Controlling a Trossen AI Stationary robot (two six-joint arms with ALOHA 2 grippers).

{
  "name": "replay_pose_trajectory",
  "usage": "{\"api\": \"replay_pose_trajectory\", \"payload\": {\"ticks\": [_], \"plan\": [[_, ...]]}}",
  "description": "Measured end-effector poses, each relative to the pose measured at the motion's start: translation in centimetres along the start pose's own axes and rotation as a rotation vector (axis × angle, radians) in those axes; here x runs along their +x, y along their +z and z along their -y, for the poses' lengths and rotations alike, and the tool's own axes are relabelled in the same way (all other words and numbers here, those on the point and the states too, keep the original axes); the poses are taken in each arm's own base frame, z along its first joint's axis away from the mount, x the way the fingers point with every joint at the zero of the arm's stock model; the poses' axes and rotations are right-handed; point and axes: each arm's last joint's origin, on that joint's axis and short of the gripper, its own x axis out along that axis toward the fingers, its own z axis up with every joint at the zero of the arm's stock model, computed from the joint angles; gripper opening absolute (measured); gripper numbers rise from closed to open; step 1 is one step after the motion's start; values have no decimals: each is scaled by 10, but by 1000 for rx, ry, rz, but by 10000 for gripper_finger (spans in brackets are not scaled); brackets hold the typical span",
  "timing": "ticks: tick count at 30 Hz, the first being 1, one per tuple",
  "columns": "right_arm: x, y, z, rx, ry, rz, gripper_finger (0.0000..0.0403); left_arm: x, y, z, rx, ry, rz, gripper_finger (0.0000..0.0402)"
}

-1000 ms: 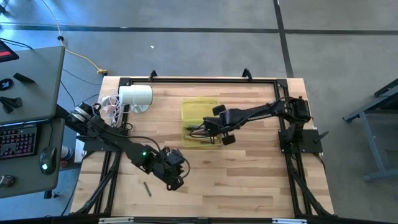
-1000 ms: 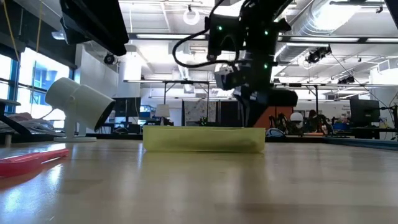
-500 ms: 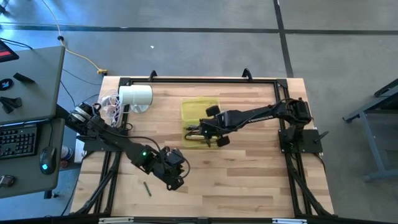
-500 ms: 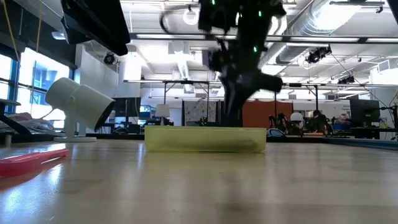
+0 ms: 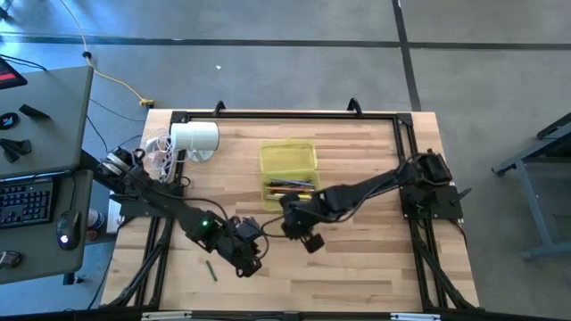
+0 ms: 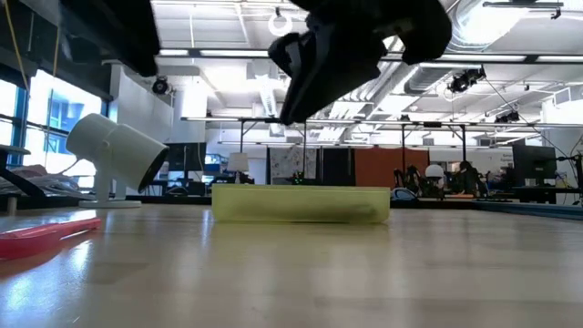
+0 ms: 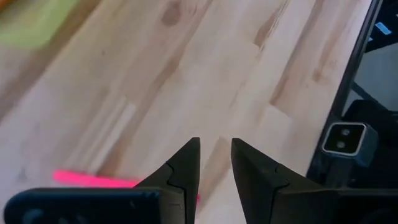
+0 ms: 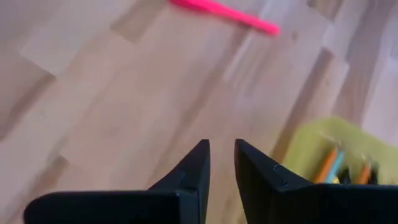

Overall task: Pick & place school supplies into a supply box
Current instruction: Put the pink pen into the supply box

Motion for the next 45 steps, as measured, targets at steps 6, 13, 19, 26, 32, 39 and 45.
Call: {"api": "replay_pose_trajectory", "payload": {"ticks": [6, 13, 19, 26, 32, 39, 45], "plan": [[10, 1, -19, -40, 3, 76, 52, -5, -17, 8, -136, -11, -4, 127], [22, -12, -30, -49, 11, 81, 52, -5, -36, -14, -400, 206, -65, 127], [29, -20, -38, -58, -22, 96, 46, 6, -53, -35, -600, 333, -169, 127], [36, -25, -43, -63, -40, 177, 48, 16, -57, -38, -712, 285, -151, 127], [38, -25, -43, -28, -75, 288, 38, 19, -59, -43, -710, 296, -130, 127], [38, -23, -42, 105, -105, 338, 30, 24, -66, -52, -781, 336, -162, 127], [40, -29, -44, 119, -73, 278, 30, 25, -62, -49, -834, 288, -55, 127]]}}
